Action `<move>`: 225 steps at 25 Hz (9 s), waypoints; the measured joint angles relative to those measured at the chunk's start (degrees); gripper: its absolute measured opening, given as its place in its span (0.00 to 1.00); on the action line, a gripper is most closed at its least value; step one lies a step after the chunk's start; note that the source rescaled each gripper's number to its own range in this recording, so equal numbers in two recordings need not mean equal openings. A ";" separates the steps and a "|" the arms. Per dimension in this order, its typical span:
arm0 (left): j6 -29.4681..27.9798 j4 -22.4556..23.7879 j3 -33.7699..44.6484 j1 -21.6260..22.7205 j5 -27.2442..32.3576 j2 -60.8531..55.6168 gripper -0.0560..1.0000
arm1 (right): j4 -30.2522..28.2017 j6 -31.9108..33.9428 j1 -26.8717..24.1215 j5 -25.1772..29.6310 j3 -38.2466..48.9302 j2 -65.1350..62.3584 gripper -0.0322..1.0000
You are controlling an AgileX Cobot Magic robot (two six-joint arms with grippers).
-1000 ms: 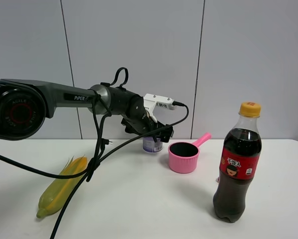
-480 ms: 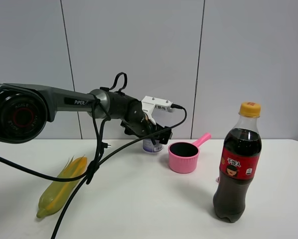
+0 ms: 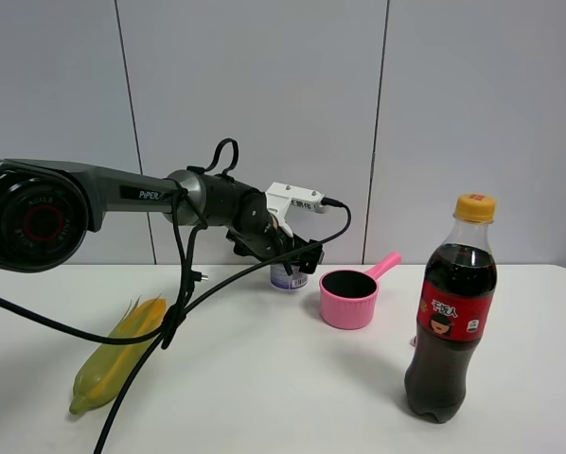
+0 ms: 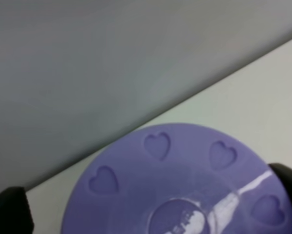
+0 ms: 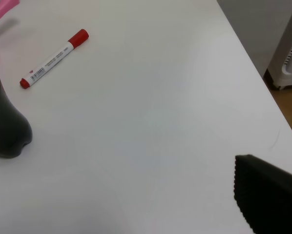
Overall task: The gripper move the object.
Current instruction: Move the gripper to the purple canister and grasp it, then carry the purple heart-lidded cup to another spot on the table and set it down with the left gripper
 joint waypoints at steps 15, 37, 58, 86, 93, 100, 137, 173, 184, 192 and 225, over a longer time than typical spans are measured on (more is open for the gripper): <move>0.20 0.00 0.00 0.00 -0.54 1.06 1.00 | 0.00 0.00 0.00 0.00 0.00 0.00 1.00; 2.53 2.15 0.12 -0.05 16.38 -6.57 0.06 | 0.00 0.00 0.00 0.00 0.00 0.00 1.00; 22.65 0.55 0.12 0.00 46.16 -35.38 0.06 | 0.00 0.00 0.00 0.00 0.00 0.00 1.00; 53.35 -14.77 73.73 0.00 18.29 -77.00 0.06 | 0.00 0.00 0.00 0.00 0.00 0.00 1.00; 74.18 -20.59 90.91 0.00 -3.06 -77.21 0.06 | 0.00 0.00 0.00 0.00 0.00 0.00 1.00; 83.53 -24.96 93.61 0.00 -6.11 -76.88 0.06 | 0.00 0.00 0.00 0.00 0.00 0.00 1.00; 114.30 -58.36 88.98 2.73 -1.03 -61.41 0.06 | 0.00 0.00 0.00 0.00 0.00 0.00 1.00; 57.56 -27.41 83.38 -1.72 -10.95 -51.10 0.06 | 0.00 0.00 0.00 0.00 0.00 0.00 1.00; 57.56 -27.46 83.38 -2.29 -11.93 -48.60 0.06 | 0.00 0.00 0.00 0.00 0.00 0.00 1.00; 57.44 -27.86 83.33 -2.29 -12.76 -46.95 0.06 | 0.00 0.00 0.00 0.00 0.00 0.00 1.00; 57.36 -27.91 83.38 -2.29 -9.73 -51.95 0.17 | 0.00 0.00 0.00 0.00 0.00 0.00 1.00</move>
